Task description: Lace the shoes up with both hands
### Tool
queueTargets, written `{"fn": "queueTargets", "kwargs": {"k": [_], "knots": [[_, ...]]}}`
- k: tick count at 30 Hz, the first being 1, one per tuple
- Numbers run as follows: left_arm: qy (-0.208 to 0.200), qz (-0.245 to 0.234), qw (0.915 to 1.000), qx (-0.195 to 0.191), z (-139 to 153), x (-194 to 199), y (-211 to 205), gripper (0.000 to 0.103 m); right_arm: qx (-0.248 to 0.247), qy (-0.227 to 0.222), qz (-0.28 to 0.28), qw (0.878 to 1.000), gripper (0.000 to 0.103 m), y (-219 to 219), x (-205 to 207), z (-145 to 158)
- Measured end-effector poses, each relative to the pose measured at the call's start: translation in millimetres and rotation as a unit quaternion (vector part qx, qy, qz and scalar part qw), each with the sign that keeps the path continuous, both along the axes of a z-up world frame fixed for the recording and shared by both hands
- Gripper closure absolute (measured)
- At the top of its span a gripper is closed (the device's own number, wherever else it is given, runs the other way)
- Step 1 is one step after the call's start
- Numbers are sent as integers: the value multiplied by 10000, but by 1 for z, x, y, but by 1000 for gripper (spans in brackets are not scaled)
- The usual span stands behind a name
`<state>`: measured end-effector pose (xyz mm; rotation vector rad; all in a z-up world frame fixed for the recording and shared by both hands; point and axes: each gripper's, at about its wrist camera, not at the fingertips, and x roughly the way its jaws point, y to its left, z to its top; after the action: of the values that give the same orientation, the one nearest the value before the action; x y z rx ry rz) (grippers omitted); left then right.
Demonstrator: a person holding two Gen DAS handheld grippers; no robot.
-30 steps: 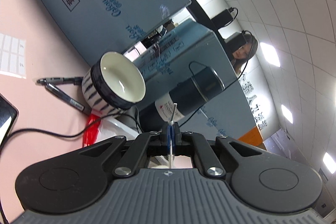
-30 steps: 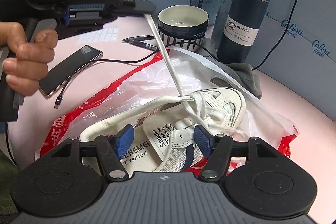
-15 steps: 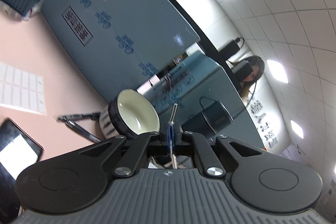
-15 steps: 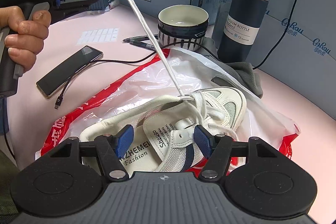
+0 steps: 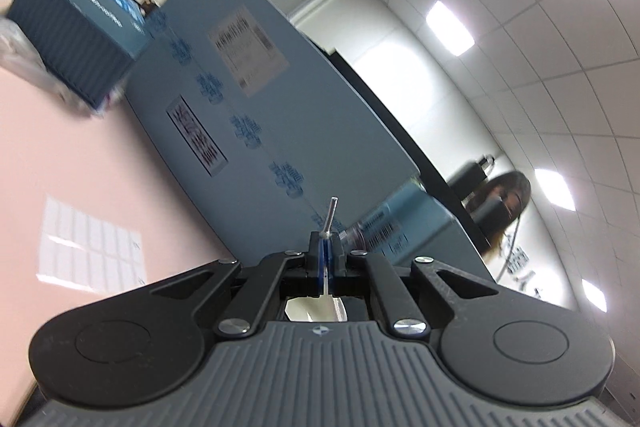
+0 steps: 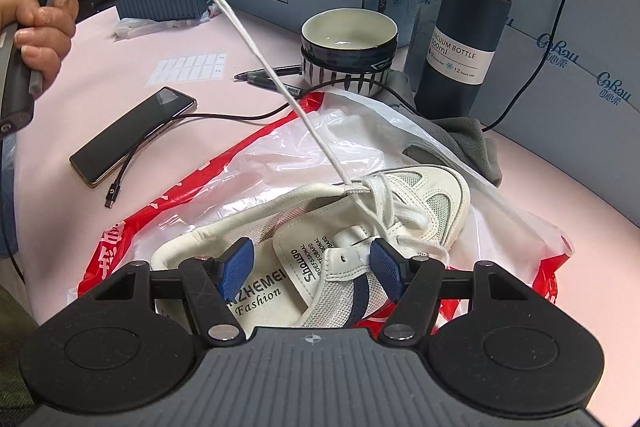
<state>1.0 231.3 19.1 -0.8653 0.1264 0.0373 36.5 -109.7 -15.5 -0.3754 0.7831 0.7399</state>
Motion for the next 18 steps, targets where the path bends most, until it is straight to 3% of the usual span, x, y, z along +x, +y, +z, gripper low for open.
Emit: {"fn": "queueTargets", "kwargs": {"k": [18], "knots": [[-42,675,9977,109,7,-18,28,102,0,-7,-16,10000,39,-1,-1,1]]}}
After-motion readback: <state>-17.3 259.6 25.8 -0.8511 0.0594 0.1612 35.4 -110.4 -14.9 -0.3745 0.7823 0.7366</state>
